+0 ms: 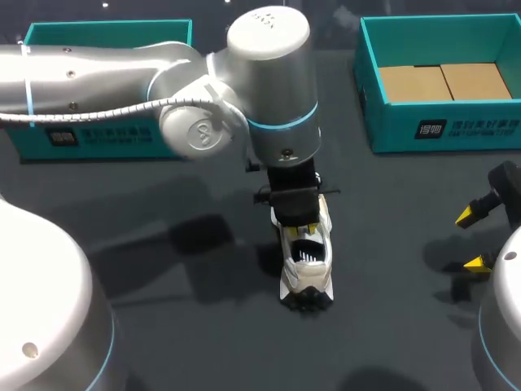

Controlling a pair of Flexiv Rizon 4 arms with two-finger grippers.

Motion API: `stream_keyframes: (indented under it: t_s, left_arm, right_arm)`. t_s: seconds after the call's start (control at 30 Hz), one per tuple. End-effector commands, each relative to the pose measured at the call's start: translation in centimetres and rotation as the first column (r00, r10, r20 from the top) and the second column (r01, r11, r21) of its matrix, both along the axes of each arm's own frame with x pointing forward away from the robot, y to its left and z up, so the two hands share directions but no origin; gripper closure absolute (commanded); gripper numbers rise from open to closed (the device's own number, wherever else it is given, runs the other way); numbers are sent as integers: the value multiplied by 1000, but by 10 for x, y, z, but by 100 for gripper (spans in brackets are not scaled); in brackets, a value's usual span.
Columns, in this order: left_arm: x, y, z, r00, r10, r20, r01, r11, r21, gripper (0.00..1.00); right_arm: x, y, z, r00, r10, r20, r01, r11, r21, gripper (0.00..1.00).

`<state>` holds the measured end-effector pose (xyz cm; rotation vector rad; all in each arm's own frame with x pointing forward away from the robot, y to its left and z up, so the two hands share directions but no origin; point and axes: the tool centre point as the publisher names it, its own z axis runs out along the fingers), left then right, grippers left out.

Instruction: Take the shoe out of the shoebox, open the shoe tongue, remove and reinsert the insole, then place the shoe into the shoebox

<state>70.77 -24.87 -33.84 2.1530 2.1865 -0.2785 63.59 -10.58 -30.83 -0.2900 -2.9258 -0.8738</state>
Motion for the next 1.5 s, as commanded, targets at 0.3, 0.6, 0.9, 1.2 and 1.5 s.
stream_keyframes:
  t_s: [0.3, 0.6, 0.9, 1.2, 1.5]
  left_arm:
    - [-3, -8, -1, 999, 16, 31, -16, 1000, -5, 74]
    - [-16, -1, -14, 1000, 27, -8, -27, 1000, -16, 71]
    - [-30, 13, 36, 995, 79, 65, -76, 996, -40, 64]
    - [-50, 19, 71, 925, 378, -29, -376, 925, 48, 0]
    - [-50, 19, 71, 925, 378, -29, -376, 925, 48, 0]
  right_arm:
    - [-2, 0, 0, 1000, -1, 2, 1, 1000, -2, 0]
    - [-2, 0, 0, 1000, -1, 2, 1, 1000, -2, 0]
    - [-2, 0, 0, 1000, -1, 2, 1, 1000, -2, 0]
    - [-2, 0, 0, 1000, -1, 2, 1, 1000, -2, 0]
    - [-2, 0, 0, 1000, -1, 2, 1, 1000, -2, 0]
